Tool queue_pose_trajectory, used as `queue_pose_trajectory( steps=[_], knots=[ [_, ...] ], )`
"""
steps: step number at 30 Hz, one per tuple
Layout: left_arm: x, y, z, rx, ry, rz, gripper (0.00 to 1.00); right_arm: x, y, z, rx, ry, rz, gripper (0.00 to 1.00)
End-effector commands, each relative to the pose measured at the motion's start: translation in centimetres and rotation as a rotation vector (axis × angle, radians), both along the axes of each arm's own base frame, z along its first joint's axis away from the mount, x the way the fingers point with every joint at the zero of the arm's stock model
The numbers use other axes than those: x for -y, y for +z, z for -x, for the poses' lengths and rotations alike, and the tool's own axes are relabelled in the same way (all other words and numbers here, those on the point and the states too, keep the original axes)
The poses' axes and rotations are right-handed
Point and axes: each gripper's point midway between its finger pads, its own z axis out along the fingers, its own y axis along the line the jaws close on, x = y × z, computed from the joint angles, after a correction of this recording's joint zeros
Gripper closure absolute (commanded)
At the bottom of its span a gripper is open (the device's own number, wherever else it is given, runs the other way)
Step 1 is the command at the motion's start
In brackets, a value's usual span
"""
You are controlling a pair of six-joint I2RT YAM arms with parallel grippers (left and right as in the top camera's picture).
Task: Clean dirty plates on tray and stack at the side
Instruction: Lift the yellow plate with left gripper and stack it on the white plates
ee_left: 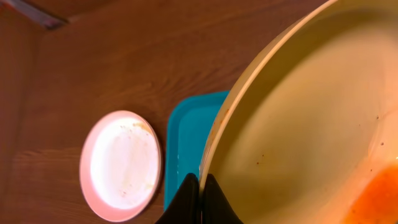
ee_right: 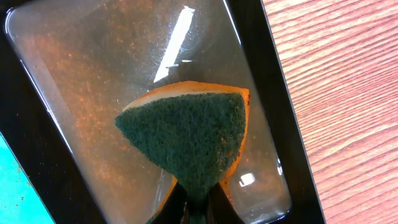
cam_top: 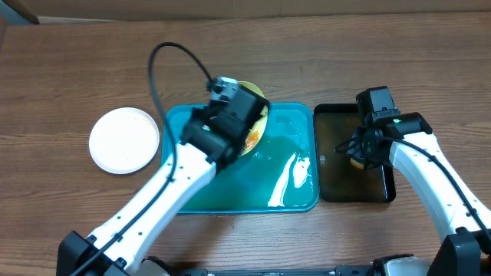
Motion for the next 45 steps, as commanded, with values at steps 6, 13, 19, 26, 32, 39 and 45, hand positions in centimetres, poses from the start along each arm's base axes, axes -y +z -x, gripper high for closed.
queue_pose_trajectory(
  steps=[6, 13, 19, 26, 32, 39, 45],
  knots=[
    [0.9, 4.3, 0.6, 0.218, 0.025, -0.216, 0.96, 0.0, 0.0, 0.0, 0.005, 0.003, -0.001, 0.96],
    [1.6, 5.5, 1.2, 0.277, 0.014, -0.282, 0.96, 0.0, 0.0, 0.0, 0.004, 0.003, -0.001, 0.96],
    [1.3, 6.3, 1.2, 0.299, 0.020, -0.333, 0.96, 0.0, 0.0, 0.1, 0.001, 0.003, 0.000, 0.96],
    [1.3, 6.3, 1.2, 0.299, 0.020, -0.332, 0.96, 0.0, 0.0, 0.1, 0.000, 0.003, 0.000, 0.96],
    [1.3, 6.3, 1.2, 0.299, 0.020, -0.333, 0.96, 0.0, 0.0, 0.1, 0.000, 0.003, 0.000, 0.96],
    [1.3, 6.3, 1.2, 0.299, 0.020, -0.333, 0.96, 0.0, 0.0, 0.1, 0.000, 0.003, 0.000, 0.96],
    [1.2, 6.3, 1.3, 0.298, 0.020, -0.335, 0.96, 0.0, 0.0, 0.1, 0.001, 0.003, 0.000, 0.96]
  ],
)
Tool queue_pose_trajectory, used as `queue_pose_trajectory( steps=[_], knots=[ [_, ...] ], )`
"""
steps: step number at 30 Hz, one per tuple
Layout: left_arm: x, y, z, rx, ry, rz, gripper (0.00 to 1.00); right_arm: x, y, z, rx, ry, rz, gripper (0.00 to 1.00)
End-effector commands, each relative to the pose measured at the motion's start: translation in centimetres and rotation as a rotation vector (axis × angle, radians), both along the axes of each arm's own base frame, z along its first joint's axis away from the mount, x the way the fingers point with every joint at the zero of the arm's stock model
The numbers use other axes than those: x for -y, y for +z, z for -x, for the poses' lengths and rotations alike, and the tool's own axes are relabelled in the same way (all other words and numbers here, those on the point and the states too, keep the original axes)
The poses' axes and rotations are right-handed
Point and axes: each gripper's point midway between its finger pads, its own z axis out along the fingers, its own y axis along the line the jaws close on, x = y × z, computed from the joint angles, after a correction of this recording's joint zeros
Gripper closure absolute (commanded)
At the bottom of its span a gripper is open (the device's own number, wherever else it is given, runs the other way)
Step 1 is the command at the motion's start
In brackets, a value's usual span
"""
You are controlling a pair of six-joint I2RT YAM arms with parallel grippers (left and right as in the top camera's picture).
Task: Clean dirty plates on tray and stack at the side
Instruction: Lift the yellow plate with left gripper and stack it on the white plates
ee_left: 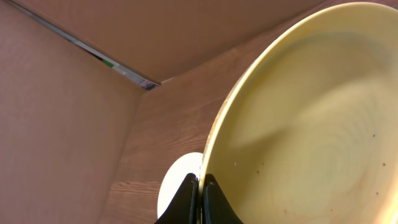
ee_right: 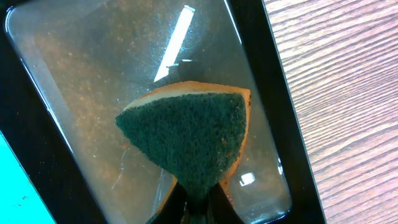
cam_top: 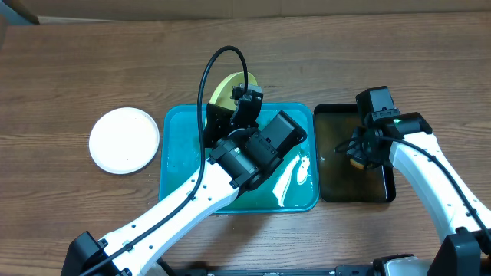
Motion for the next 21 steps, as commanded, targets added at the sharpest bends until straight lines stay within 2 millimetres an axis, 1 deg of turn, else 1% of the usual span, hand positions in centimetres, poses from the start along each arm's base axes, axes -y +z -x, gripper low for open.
queue_pose_trajectory(
  steps=[1, 5, 7, 10, 12, 14, 19, 20, 21],
  knots=[
    [0.0, 0.6, 0.0, 0.028, 0.010, -0.022, 0.96, 0.0, 0.1, 0.0, 0.004, 0.003, 0.002, 0.96],
    [-0.1, 0.6, 0.0, 0.027, 0.011, -0.022, 0.96, -0.1, 0.1, -0.4, 0.021, 0.012, -0.002, 0.96],
    [-0.1, 0.5, -0.1, 0.020, 0.011, -0.014, 0.96, -0.7, 0.2, -0.9, 0.032, 0.062, -0.023, 0.96],
    [-0.9, 0.0, -0.5, -0.005, 0.029, 0.004, 0.96, -1.7, 0.2, -1.5, 0.050, 0.127, -0.069, 0.96],
    [-2.0, -0.8, -0.8, -0.049, 0.048, 0.041, 0.96, -1.8, 0.2, -1.7, 0.059, 0.128, -0.073, 0.96],
    [-3.8, -1.5, -1.1, -0.085, 0.096, 0.089, 0.96, -1.8, 0.3, -1.8, 0.061, 0.128, -0.073, 0.96],
    [-10.3, -3.6, -1.5, -0.187, 0.259, 0.273, 0.96, -1.8, 0.2, -1.7, 0.060, 0.128, -0.072, 0.96],
    [-11.9, -4.0, -1.5, -0.205, 0.299, 0.319, 0.96, -1.8, 0.2, -1.7, 0.059, 0.128, -0.072, 0.96],
    [-14.6, -4.9, -1.4, -0.233, 0.371, 0.396, 0.96, -1.8, 0.2, -1.7, 0.059, 0.128, -0.072, 0.96]
  ],
)
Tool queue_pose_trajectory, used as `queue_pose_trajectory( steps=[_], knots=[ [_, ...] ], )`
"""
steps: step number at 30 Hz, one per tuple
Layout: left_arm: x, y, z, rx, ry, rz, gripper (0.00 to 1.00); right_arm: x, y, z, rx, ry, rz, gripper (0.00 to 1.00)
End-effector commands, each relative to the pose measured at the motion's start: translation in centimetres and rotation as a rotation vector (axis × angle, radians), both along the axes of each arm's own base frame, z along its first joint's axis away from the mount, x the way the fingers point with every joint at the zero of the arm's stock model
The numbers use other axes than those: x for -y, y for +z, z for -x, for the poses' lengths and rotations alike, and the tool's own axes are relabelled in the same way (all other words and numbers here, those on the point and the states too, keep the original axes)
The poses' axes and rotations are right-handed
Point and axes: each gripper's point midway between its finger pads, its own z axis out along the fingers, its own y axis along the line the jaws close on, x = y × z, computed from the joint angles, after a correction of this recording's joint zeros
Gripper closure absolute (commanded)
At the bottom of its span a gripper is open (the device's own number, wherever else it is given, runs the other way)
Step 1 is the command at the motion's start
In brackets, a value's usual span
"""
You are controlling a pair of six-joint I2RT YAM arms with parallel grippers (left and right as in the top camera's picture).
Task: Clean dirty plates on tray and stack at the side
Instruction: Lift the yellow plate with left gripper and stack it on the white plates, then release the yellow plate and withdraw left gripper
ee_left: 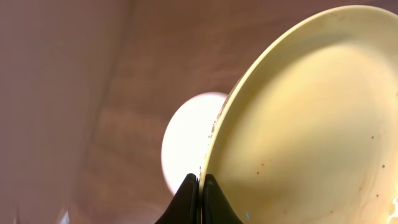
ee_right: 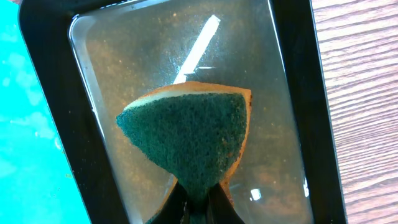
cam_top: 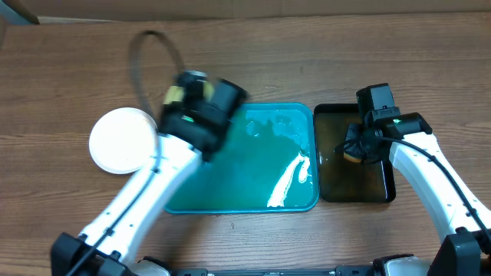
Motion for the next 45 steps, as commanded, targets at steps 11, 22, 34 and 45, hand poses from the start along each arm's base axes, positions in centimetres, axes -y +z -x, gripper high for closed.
queue_pose_trajectory(
  steps=[11, 22, 34, 45],
  knots=[
    [-18.7, -6.4, 2.1, 0.019, 0.557, 0.627, 0.96, -0.1, -0.1, 0.4, -0.014, 0.009, -0.004, 0.96],
    [-20.6, -10.2, 2.6, -0.045, 0.620, 0.732, 0.64, -0.1, -0.1, 0.6, -0.023, 0.009, -0.003, 0.96],
    [-16.1, -10.3, 2.8, -0.132, 0.532, 0.903, 0.16, -0.5, -0.1, 0.3, -0.015, 0.118, 0.004, 0.96],
    [-4.7, -10.7, 2.9, -0.433, 0.134, 0.932, 0.15, -2.5, -0.7, -1.3, 0.019, 0.242, -0.070, 0.96]
  ],
)
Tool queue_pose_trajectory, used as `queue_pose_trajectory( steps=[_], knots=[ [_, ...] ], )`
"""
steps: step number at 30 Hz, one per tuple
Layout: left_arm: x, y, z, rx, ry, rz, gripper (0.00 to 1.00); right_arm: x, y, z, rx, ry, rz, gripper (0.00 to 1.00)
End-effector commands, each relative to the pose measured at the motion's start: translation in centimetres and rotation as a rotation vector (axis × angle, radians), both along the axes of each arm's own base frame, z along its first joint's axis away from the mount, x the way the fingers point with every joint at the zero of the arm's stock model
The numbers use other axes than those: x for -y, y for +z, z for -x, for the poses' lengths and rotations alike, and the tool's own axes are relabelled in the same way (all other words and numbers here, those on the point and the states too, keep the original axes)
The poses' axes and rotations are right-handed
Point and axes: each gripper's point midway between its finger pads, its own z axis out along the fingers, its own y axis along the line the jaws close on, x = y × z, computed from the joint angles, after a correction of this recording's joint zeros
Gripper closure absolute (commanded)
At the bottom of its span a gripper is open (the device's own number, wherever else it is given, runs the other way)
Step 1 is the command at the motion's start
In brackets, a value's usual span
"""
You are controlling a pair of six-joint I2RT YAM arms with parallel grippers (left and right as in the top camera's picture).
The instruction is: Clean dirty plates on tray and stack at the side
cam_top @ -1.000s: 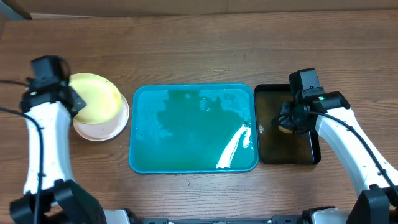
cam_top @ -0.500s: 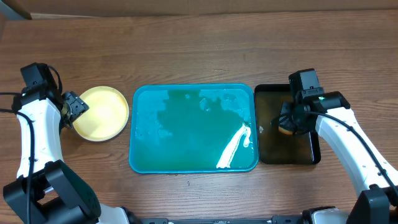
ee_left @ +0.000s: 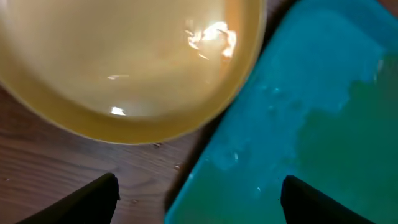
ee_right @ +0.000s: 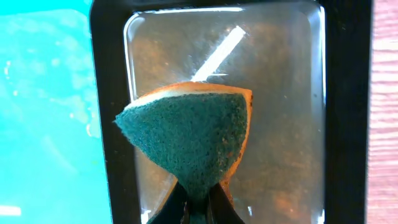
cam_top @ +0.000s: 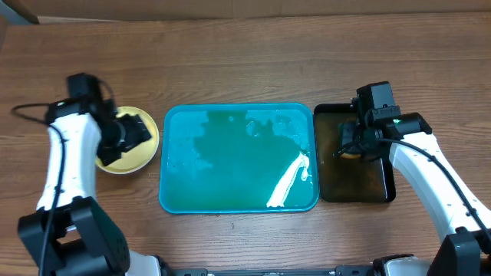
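A yellow plate [cam_top: 146, 149] lies flat on the table left of the teal tray [cam_top: 238, 115]; the left wrist view shows the plate [ee_left: 124, 68] wet and glossy. My left gripper [cam_top: 130, 136] hovers over the plate's right side, open and empty, its fingers [ee_left: 87, 199] wide apart above the plate's edge and the tray [ee_left: 298, 124]. My right gripper [ee_right: 199, 202] is shut on a green and orange sponge [ee_right: 186, 137], held over the black tub [ee_right: 109, 124]. No plate stands on the tray.
The tray holds only a film of water with a bright glare streak [cam_top: 290, 180]. The black tub [cam_top: 326, 153] of murky water sits against the tray's right edge. Bare wooden table [cam_top: 230, 61] surrounds them.
My left gripper was shut on the yellow plate's rim, held on edge above the white plate. Now the plate lies flat there and the gripper is open. The right arm has barely shifted.
First the left gripper held the stained yellow plate tilted over the tray. Then it held it higher, then over the white plate at the left. Now the yellow plate lies where the white plate lay, released. The right gripper kept the sponge over the tub throughout.
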Motion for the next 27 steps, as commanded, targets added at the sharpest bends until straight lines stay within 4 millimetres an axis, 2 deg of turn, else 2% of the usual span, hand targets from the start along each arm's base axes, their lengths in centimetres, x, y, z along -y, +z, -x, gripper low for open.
queue_pose_trajectory(
  steps=[1, 4, 8, 14, 17, 20, 21, 24, 27],
  knots=[
    [4.5, 0.6, -0.1, 0.011, -0.216, 0.032, 0.15, -0.8, -1.3, -0.1, -0.033, 0.060, -0.024, 0.96],
    [6.8, 0.6, 0.2, -0.004, -0.295, 0.034, 0.15, -1.1, -2.7, 0.1, -0.079, 0.064, -0.034, 0.96],
    [9.5, 0.6, 0.5, -0.011, -0.384, 0.035, 0.14, -1.0, -5.6, 0.6, -0.168, 0.061, -0.023, 0.96],
    [11.8, 0.6, 0.7, -0.009, -0.456, 0.034, 0.14, -1.1, -10.5, 1.4, -0.299, 0.057, -0.021, 0.96],
    [12.3, 0.6, 0.8, -0.010, -0.473, 0.034, 0.15, -1.1, -11.8, 1.6, -0.328, 0.056, -0.017, 0.96],
    [12.5, 0.6, 0.9, -0.012, -0.479, 0.034, 0.15, -1.1, -11.8, 1.6, -0.329, 0.056, -0.017, 0.96],
    [12.5, 0.5, 1.0, -0.015, -0.479, 0.035, 0.15, -1.1, -11.3, 1.4, -0.329, 0.054, -0.017, 0.96],
    [12.5, 0.6, 1.0, -0.015, -0.479, 0.035, 0.16, -1.3, -9.2, 0.4, -0.314, 0.053, -0.019, 0.96],
    [12.5, 0.6, 1.0, -0.015, -0.479, 0.035, 0.16, -1.6, -6.2, -1.3, -0.267, 0.054, -0.025, 0.96]
  ],
)
